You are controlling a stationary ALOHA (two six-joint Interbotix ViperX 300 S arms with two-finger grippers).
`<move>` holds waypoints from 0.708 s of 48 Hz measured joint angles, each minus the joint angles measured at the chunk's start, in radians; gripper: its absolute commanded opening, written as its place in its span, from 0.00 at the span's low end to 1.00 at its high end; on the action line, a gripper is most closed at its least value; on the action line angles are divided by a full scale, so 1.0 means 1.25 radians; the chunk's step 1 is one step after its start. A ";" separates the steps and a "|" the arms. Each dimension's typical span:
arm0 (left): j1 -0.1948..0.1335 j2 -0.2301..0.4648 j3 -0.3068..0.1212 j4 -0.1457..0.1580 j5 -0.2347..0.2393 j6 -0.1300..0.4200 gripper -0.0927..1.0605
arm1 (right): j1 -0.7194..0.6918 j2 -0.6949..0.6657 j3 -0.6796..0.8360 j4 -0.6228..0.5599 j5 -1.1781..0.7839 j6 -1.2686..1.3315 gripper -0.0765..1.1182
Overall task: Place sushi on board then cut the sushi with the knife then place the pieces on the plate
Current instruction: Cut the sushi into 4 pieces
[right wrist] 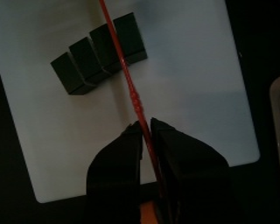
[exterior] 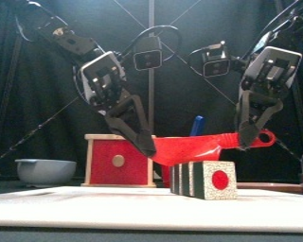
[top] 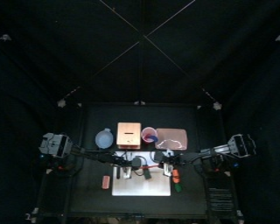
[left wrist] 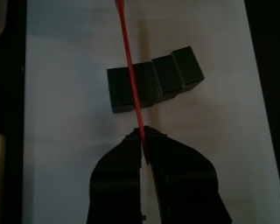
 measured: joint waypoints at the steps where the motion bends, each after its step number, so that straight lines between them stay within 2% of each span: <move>1: 0.000 0.001 0.000 0.000 -0.001 0.000 0.44 | 0.000 0.004 -0.001 0.000 0.001 0.000 0.48; 9: 0.002 0.012 -0.001 0.000 -0.001 0.000 0.44 | 0.000 0.028 -0.004 0.001 0.000 0.001 0.48; 22: 0.028 0.033 -0.002 -0.001 0.002 0.005 0.44 | -0.011 0.075 -0.016 0.001 0.000 0.001 0.48; 34: 0.039 0.047 -0.005 0.002 0.017 0.004 0.44 | -0.029 0.101 -0.023 0.000 0.000 0.000 0.48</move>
